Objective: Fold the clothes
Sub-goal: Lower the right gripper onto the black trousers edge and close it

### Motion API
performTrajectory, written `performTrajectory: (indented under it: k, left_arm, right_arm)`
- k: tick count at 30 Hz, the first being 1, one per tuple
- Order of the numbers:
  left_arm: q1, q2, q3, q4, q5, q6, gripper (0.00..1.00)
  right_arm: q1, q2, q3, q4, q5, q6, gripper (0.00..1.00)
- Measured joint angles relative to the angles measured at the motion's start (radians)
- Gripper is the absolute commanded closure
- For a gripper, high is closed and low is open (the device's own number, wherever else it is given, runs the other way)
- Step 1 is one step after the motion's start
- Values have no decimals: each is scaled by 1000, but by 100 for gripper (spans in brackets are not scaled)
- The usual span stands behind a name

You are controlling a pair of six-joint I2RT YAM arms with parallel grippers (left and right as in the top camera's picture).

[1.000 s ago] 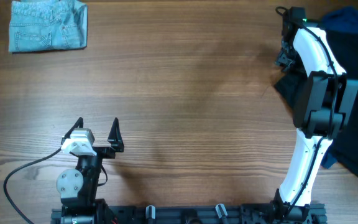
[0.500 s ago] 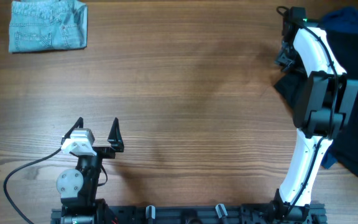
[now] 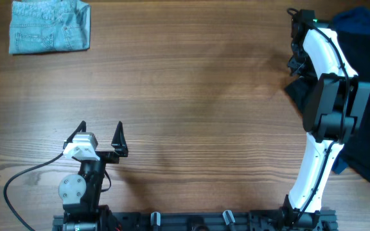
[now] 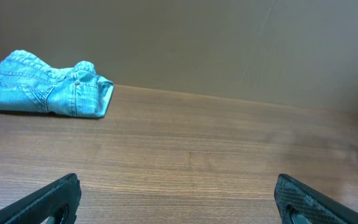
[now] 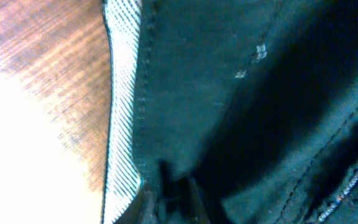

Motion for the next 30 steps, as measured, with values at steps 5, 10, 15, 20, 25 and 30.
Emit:
performTrajectory:
  k: [5,10,15,20,25,30]
  left_arm:
    - [0,0,0,0,0,0,0]
    - [0,0,0,0,0,0,0]
    - [0,0,0,0,0,0,0]
    - [0,0,0,0,0,0,0]
    - [0,0,0,0,0,0,0]
    - [0,0,0,0,0,0,0]
  right_arm:
    - [0,0,26,-11,0,2,96]
    - [2,-15,26,-11,0,2,96]
    - [17,-91,26,-11,-21,2,96]
    - [79,-198,27,-10,-76,2,96]
    - [175,-266,27,-6,-93,2,96]
    - [292,-311,27,15,-136,2,96]
